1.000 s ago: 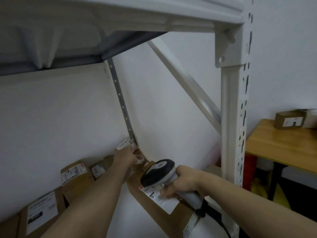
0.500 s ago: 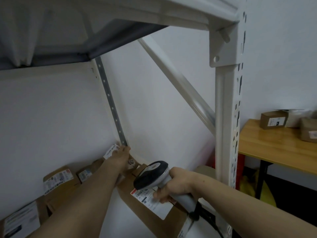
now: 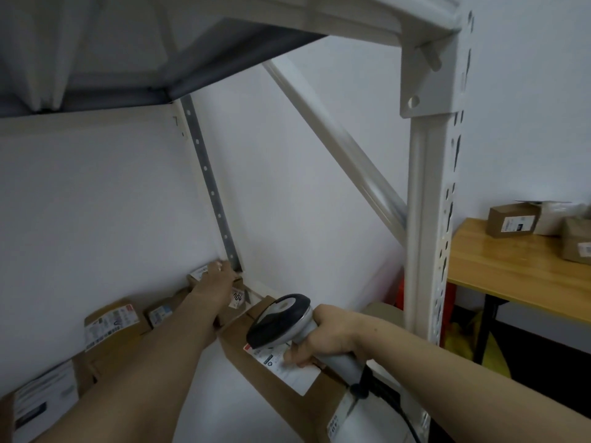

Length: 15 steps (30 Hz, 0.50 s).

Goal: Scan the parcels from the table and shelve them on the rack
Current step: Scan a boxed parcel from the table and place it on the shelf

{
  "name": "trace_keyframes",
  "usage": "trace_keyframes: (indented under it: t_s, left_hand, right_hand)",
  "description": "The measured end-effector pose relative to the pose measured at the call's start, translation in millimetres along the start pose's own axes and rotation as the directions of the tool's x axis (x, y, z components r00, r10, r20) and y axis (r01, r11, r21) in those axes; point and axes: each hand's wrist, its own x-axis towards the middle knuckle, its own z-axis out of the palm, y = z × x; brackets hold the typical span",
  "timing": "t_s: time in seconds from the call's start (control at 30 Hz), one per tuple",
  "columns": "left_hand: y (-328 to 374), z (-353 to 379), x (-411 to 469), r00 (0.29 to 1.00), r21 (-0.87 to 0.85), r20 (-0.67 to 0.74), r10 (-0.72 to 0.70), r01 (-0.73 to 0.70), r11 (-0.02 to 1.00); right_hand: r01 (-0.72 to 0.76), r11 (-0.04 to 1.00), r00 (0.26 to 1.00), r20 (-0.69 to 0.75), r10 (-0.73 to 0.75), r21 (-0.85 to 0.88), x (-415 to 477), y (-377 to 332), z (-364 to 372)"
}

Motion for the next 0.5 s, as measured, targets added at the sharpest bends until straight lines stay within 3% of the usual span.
trace_keyframes:
  t_s: [0.17,0.3,0.4,0.5]
  left_hand:
    - [-1,-14,-30,0.999,-0.197,-0.025,-0.033,0.028,0.98]
    - [1,-21,-81,0.968,-0.234,-0.229,0.103,-0.157,0.96]
    - [16,-28,-122,0.979,-0.232,-0.203,-0.015,-0.033,0.972]
    - [46,-32,-156,0.99,-0.16,-0.092,-0.11,0.094,0.983]
  right_hand:
    - [0.029,0.999,1.0,-0.001,-0.029,-0.041,3,-8,10]
    - [0.143,0.99,0.989,-0.028,-0.143,-0.009,-13,-8,20]
    - [0.258,0.965,0.965,-0.054,-0.255,0.047,-45,4,23]
    - [0.275,0.954,0.961,-0.072,-0.268,0.117,-88,26,21]
